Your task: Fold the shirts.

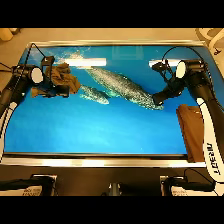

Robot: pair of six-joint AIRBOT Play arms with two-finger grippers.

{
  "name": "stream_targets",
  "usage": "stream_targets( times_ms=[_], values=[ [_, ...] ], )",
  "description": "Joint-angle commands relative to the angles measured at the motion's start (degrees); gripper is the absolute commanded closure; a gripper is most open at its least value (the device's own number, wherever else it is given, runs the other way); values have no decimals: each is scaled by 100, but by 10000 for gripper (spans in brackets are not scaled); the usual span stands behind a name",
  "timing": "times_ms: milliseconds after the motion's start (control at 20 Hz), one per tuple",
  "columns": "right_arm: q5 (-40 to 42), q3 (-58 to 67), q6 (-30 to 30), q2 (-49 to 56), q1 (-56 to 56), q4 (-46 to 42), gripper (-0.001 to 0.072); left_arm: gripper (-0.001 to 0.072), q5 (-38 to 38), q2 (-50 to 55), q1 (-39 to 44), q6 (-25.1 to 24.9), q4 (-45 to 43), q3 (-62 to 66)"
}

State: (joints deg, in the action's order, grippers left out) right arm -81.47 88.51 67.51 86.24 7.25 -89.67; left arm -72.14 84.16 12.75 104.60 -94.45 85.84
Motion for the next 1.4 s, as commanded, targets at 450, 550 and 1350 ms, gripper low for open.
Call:
stream_targets(
  times_ms=[450,550,1350],
  values=[
    [0,7,0,0,0,2,23,-13,0,0,-7,0,0,-2],
    [0,4,0,0,0,2,23,-13,0,0,-4,0,-2,-2],
    [800,4,-199,0,0,-101,24,-4,2903,269,-57,153,-175,-2]
  ],
)
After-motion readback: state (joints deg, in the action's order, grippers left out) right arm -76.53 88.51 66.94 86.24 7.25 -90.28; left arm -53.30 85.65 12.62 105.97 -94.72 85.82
